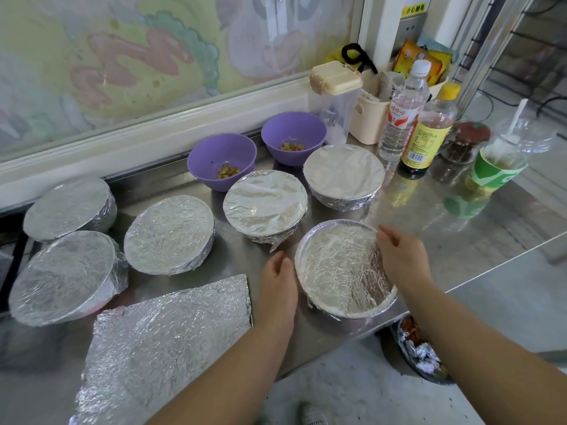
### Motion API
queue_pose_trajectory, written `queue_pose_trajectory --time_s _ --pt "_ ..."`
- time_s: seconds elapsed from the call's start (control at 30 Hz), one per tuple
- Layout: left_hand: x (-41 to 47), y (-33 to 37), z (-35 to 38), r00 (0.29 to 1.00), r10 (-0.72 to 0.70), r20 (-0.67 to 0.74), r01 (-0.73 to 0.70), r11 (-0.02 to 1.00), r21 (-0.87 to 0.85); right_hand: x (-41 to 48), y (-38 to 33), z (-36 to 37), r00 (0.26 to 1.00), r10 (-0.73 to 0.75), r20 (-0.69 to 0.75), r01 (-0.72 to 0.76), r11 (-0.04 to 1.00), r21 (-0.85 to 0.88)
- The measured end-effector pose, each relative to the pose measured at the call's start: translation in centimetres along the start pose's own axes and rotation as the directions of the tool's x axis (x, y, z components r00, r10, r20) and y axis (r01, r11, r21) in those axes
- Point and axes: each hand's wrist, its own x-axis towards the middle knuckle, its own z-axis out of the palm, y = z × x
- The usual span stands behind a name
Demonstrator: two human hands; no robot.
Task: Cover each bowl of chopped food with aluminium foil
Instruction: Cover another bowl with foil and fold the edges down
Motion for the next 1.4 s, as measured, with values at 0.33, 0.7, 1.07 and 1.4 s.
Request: queue_pose_trajectory --time_s 0.33,0.7,1.07,1.4 --pt "-2.4 1.1 3.8 0.92 -0.361 0.152 0.389 0.797 -0.462 0.1 -0.2 0.0 0.994 0.079 0.07 -0.071 0.991 -0.114" --pt "-3.8 3.4 1.1 0.942 -0.254 0.219 0.335 0.715 -0.614 -0.8 -0.7 -0.8 0.984 0.174 0.047 -0.175 0.985 0.013" --pt "-4.8 2.6 3.1 0.912 -0.335 0.238 0.403 0.615 -0.677 -1.1 -0.1 0.5 0.966 0.247 0.079 -0.255 0.962 0.099" --pt "-2.8 2.7 1.9 0.935 -0.315 0.163 0.35 0.736 -0.58 -3.2 0.5 1.6 0.937 0.347 0.04 -0.337 0.869 0.363"
